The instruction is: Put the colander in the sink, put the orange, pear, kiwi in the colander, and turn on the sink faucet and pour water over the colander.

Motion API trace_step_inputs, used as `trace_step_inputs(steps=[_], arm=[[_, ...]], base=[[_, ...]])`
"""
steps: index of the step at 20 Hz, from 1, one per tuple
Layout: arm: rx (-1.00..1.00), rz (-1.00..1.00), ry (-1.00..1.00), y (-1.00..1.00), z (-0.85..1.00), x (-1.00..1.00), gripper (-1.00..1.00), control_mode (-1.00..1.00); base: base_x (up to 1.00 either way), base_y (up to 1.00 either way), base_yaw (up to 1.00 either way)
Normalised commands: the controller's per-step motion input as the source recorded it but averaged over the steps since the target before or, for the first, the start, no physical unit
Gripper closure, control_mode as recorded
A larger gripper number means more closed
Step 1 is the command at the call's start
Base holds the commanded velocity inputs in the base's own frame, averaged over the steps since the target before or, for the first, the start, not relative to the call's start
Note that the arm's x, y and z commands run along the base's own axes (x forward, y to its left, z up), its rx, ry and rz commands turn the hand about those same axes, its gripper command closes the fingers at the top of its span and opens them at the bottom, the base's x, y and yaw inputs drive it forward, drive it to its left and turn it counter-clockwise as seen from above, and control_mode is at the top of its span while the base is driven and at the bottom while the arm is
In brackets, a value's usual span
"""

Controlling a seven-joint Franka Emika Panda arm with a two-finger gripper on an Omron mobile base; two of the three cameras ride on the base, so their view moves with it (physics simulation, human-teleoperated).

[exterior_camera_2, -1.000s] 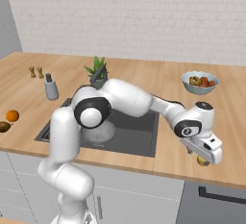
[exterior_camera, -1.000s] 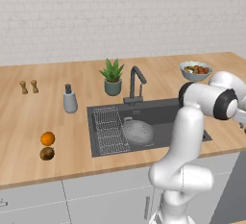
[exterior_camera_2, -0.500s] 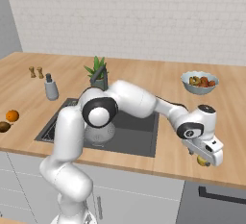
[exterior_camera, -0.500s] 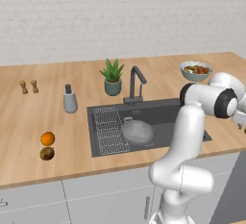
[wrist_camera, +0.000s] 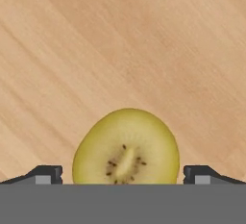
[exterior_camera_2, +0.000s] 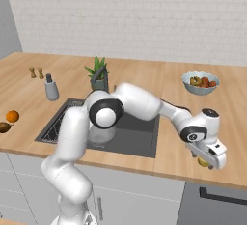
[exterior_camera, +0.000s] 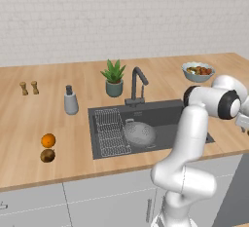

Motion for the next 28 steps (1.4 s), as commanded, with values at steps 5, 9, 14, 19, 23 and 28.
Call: trace_step_inputs(steps=[5,9,14,19,23,28], arm=[[0.0,0.0,0.0,-0.05,-0.09,0.01,1.0,-1.0],[0.0,0.0,0.0,0.0,-0.06,0.0,1.0,-1.0],[0.0,0.0,-0.03,0.1,0.0,0.06,1.0,-1.0],[0.0,0.0,-0.04,0.73,0.15,0.0,1.0,-1.0],[0.0,0.0,0.0,0.83,0.39,0.0,1.0,-1.0],[0.0,0.0,-0.01,0.88,0.37,0.0,1.0,-1.0]], base=[[0.0,0.0,0.0],[0.0,0.0,0.0],[0.0,0.0,0.0],[0.0,0.0,0.0],[0.0,0.0,0.0],[0.0,0.0,0.0]])
